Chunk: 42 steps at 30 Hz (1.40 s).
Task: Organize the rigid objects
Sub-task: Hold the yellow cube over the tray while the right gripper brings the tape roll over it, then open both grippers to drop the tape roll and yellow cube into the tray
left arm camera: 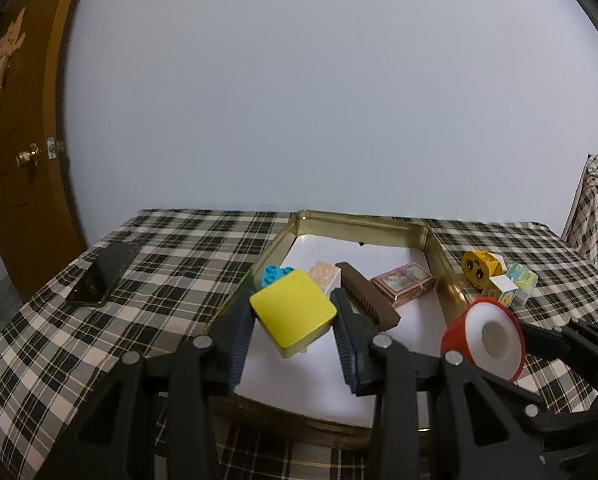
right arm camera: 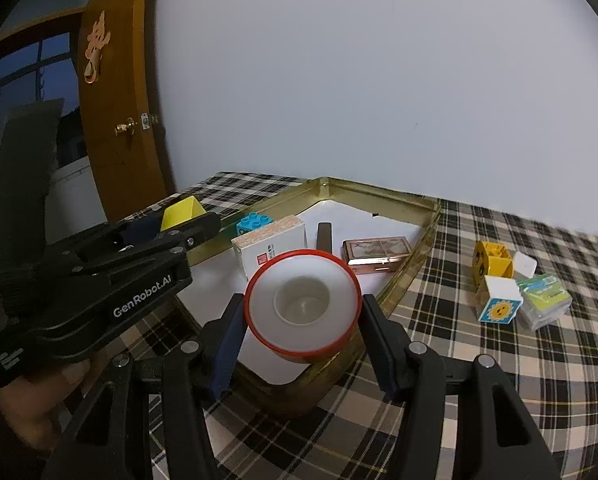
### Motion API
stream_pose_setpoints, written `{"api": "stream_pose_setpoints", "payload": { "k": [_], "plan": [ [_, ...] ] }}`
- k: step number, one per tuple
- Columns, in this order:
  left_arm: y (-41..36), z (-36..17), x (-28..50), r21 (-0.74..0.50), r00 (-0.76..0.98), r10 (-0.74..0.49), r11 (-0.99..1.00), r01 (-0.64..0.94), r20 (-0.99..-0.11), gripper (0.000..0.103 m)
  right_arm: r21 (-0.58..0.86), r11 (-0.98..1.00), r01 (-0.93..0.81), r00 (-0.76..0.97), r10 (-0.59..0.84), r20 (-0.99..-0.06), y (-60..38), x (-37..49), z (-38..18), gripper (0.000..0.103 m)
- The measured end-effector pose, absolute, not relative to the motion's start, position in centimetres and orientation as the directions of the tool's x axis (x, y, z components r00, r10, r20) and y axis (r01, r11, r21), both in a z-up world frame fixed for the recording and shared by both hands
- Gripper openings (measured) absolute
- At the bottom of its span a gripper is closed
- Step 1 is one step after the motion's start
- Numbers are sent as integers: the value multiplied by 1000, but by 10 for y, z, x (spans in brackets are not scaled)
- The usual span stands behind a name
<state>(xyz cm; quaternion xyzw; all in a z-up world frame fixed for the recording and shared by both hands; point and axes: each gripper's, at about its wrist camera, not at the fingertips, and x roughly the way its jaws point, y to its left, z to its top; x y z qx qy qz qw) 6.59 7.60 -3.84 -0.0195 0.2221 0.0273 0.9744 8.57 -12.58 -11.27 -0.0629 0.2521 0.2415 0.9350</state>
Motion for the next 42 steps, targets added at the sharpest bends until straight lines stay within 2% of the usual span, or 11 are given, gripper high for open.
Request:
{"api": "stream_pose_setpoints", "payload": {
  "k": [8, 14, 26, 31, 32, 34, 36, 38, 42],
  "plan": [
    [79, -43, 85, -17, 869, 13, 1000, -25, -495, 38, 51, 860, -508, 716, 454, -530, -121, 95, -116, 59],
    [80, -38, 108, 8, 849, 7, 1000, -3, -529, 38, 14, 868, -496, 739, 431, -519, -120, 118, -103, 59],
    [71, -35, 160, -10, 758, -67, 997, 79, -649, 38, -62, 892, -448, 741, 332, -583, -118, 183, -103, 59],
    [65, -42, 177, 48, 732, -9, 997, 56, -681, 38, -68, 896, -440, 727, 310, -613, -112, 207, -106, 59],
    [66, -43, 180, 55, 725, 2, 997, 50, -689, 42, -65, 893, -445, 717, 312, -623, -110, 212, -107, 59],
    [69, -44, 182, 75, 719, 42, 997, 14, -693, 57, -45, 884, -465, 693, 332, -640, -108, 218, -110, 59],
    [74, -38, 178, 85, 743, 78, 996, -28, -665, 86, -48, 887, -459, 708, 333, -622, -109, 215, -109, 61],
    [78, -33, 173, 74, 760, 81, 996, -43, -644, 101, -40, 892, -450, 724, 338, -601, -115, 209, -106, 72],
    [75, -22, 161, 52, 784, 83, 997, -66, -616, 102, -14, 909, -418, 760, 341, -553, -146, 193, -96, 74]
  ]
}}
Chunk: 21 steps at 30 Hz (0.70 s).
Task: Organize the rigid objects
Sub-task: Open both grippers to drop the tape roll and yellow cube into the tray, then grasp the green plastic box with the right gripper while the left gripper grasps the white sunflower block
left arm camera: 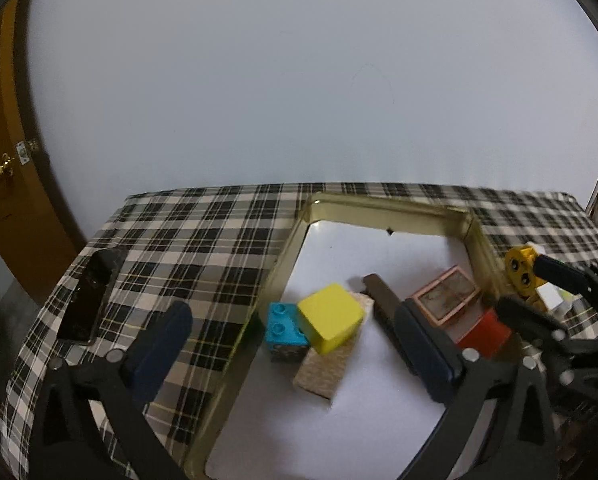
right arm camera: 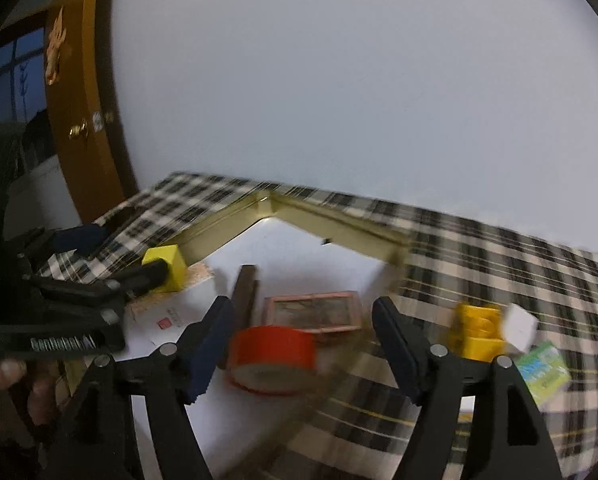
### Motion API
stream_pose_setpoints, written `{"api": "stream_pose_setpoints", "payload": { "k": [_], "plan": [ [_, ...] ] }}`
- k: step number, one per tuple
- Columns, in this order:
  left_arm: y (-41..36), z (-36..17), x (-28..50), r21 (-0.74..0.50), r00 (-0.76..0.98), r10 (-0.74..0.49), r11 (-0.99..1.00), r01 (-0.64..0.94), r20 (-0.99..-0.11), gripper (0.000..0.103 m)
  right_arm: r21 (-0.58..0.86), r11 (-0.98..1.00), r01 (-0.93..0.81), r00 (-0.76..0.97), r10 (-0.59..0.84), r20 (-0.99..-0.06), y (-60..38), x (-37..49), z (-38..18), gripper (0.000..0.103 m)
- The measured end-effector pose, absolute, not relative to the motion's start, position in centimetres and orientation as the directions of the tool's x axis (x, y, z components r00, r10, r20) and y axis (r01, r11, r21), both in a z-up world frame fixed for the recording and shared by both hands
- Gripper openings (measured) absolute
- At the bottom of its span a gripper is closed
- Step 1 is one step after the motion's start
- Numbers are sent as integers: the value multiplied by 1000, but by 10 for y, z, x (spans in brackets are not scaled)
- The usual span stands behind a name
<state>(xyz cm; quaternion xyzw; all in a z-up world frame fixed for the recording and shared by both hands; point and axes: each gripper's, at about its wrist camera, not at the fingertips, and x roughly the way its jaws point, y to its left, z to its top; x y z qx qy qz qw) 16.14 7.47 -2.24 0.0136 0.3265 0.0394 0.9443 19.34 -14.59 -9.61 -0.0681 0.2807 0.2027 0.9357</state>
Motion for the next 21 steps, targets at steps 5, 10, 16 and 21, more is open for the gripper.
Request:
{"api": "stream_pose_setpoints", "payload": {
  "k": [5, 10, 16, 21],
  "plan": [
    [35, -11, 143, 17, 822, 4, 1000, 8, -569, 102, -19, 948, -319, 816, 265, -514, -205, 177, -94, 74],
    [-19, -13, 140, 44, 819, -53, 995, 95, -571, 102, 48, 985, -168, 837, 168, -520, -272, 182, -98, 75],
    [-75, -17, 141, 76, 809, -91, 983, 165, -581, 102, 83, 994, -73, 847, 106, -522, -310, 186, -98, 75],
    [-115, -32, 154, 110, 783, -97, 972, 207, -614, 102, 44, 999, 4, 855, 19, -518, -326, 184, -95, 75]
  ]
}}
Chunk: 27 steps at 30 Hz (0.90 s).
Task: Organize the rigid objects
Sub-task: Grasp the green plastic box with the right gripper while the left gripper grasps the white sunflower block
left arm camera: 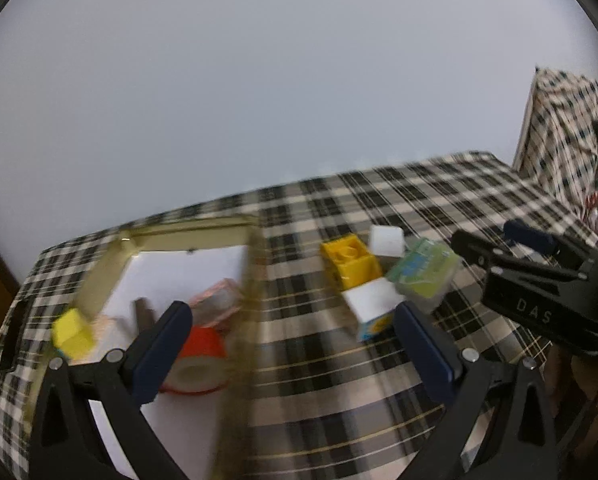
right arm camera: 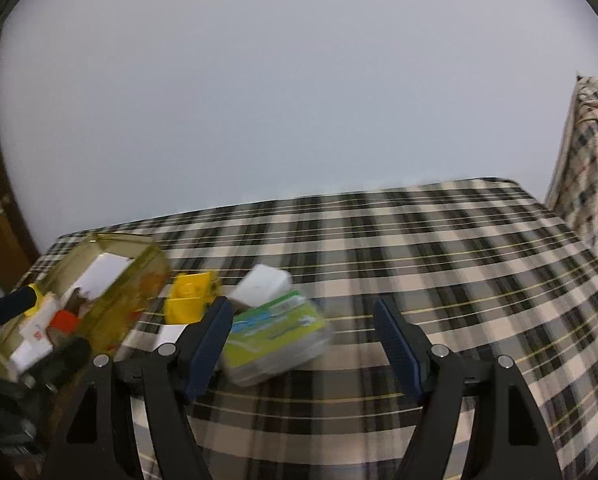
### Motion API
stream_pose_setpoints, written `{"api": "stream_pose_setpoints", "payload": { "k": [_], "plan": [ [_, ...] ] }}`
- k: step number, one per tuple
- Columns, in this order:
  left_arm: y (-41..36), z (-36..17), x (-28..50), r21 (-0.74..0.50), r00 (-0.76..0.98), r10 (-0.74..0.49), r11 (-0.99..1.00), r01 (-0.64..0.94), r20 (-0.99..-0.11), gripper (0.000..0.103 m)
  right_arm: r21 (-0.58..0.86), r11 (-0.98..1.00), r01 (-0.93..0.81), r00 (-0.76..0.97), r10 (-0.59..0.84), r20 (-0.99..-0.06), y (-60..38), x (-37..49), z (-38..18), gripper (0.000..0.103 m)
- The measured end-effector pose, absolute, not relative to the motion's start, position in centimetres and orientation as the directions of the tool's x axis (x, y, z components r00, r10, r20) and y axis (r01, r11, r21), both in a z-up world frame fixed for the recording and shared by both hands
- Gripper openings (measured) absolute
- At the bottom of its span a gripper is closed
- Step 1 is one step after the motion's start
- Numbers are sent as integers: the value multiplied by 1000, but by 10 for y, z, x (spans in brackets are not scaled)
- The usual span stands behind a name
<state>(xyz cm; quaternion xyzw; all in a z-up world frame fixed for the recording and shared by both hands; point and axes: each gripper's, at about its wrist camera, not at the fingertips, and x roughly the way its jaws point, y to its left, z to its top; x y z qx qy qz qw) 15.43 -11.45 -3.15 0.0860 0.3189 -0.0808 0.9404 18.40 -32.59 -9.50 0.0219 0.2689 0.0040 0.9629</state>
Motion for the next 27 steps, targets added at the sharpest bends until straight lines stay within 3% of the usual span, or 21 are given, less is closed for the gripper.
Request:
{"api": "stream_pose_setpoints", "payload": {
  "k": [8, 11, 13, 14, 27],
  "plan": [
    [-152, -57, 181, 113, 728, -105, 963, 244, -678, 92, 48, 997, 67, 839, -30, -543, -341, 190, -97, 75],
    [-157, -65, 191, 92, 697, -128, 959, 270, -706, 77, 57, 996, 66, 833, -24, -553, -343, 192, -100, 75],
    [-156, -71, 197, 48, 667, -171, 954, 297, -725, 55, 75, 995, 68, 831, -15, -557, -346, 192, -102, 75],
    [-155, -73, 199, 49, 658, -167, 954, 297, -734, 50, 89, 994, 64, 829, -3, -560, -348, 193, -103, 75],
    [-134, -75, 196, 18, 652, -215, 943, 331, -727, 50, 149, 983, -107, 736, 179, -652, -333, 218, -119, 85]
  ]
}}
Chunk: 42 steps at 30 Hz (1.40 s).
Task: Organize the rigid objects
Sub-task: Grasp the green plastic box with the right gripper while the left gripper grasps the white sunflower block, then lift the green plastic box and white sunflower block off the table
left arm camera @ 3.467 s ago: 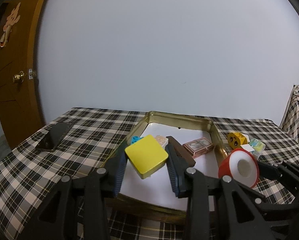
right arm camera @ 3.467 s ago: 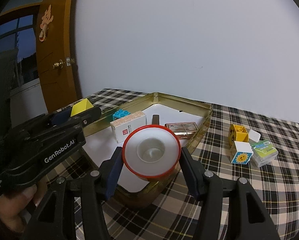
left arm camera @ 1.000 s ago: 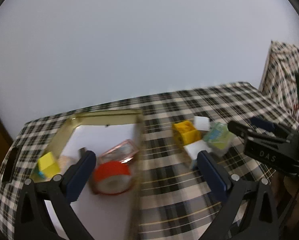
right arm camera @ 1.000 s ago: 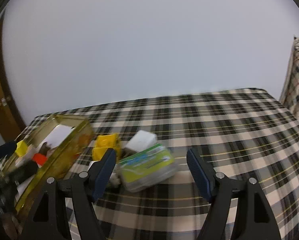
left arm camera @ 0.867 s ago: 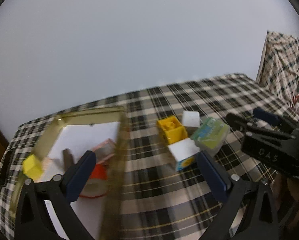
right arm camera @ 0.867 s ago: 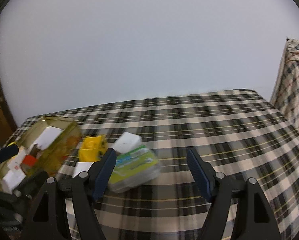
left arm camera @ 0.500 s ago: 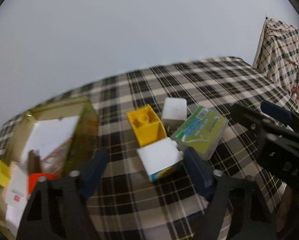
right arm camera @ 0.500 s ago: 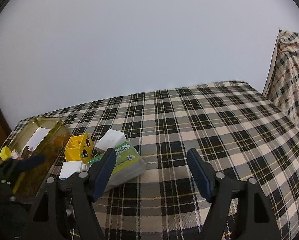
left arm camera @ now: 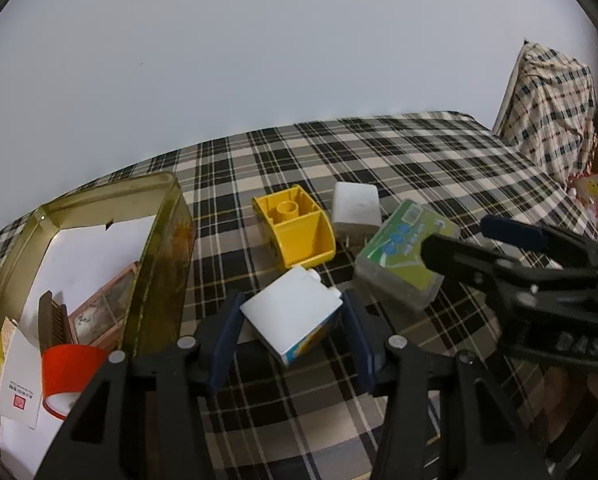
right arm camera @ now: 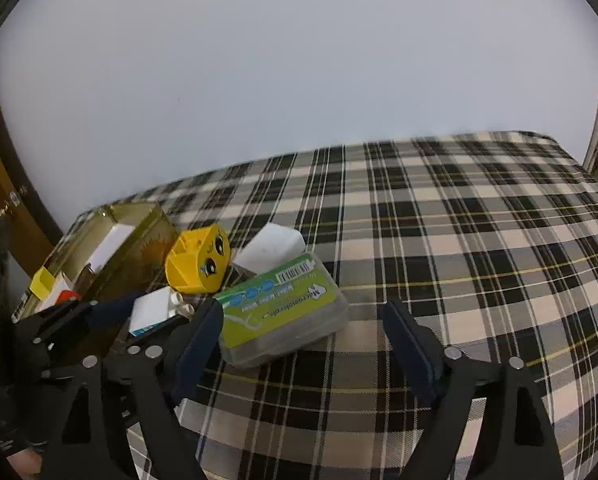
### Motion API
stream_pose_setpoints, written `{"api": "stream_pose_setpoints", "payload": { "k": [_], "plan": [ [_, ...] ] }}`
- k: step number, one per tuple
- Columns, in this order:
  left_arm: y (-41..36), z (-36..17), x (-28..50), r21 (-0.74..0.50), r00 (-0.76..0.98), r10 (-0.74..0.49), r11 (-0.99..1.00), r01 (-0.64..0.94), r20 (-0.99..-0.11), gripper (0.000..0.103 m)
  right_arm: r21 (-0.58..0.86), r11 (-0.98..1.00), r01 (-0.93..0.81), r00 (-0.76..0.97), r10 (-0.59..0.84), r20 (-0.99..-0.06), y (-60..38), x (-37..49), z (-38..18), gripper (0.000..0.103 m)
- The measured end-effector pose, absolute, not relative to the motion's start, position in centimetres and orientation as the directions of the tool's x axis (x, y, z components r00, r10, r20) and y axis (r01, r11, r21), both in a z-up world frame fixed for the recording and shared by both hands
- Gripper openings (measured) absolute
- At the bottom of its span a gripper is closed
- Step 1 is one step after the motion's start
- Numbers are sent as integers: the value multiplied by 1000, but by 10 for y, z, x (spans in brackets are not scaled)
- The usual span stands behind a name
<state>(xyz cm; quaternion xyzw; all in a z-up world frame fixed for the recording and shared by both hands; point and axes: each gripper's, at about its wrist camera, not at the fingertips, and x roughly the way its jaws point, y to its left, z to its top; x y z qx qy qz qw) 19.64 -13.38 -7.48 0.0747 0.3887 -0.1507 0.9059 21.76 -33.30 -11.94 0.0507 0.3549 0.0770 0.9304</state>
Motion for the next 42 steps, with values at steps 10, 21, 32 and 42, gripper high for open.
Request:
{"api": "stream_pose_setpoints", "payload": {
  "k": [10, 21, 32, 42],
  "plan": [
    [-114, -76, 202, 11, 650, -205, 950, 311, -732, 50, 3, 973, -232, 685, 166, -709, -306, 236, -129, 90],
    [-107, -76, 200, -18, 649, -219, 953, 301, -728, 50, -79, 971, -227, 636, 87, -767, -289, 256, -146, 91],
    [-100, -72, 189, -47, 663, -245, 952, 302, -708, 50, -101, 966, -237, 664, 85, -743, -282, 238, -141, 84],
    [-98, -64, 171, 0, 719, -207, 961, 277, -664, 50, -62, 977, -202, 718, 105, -688, -290, 211, -128, 84]
  ]
}}
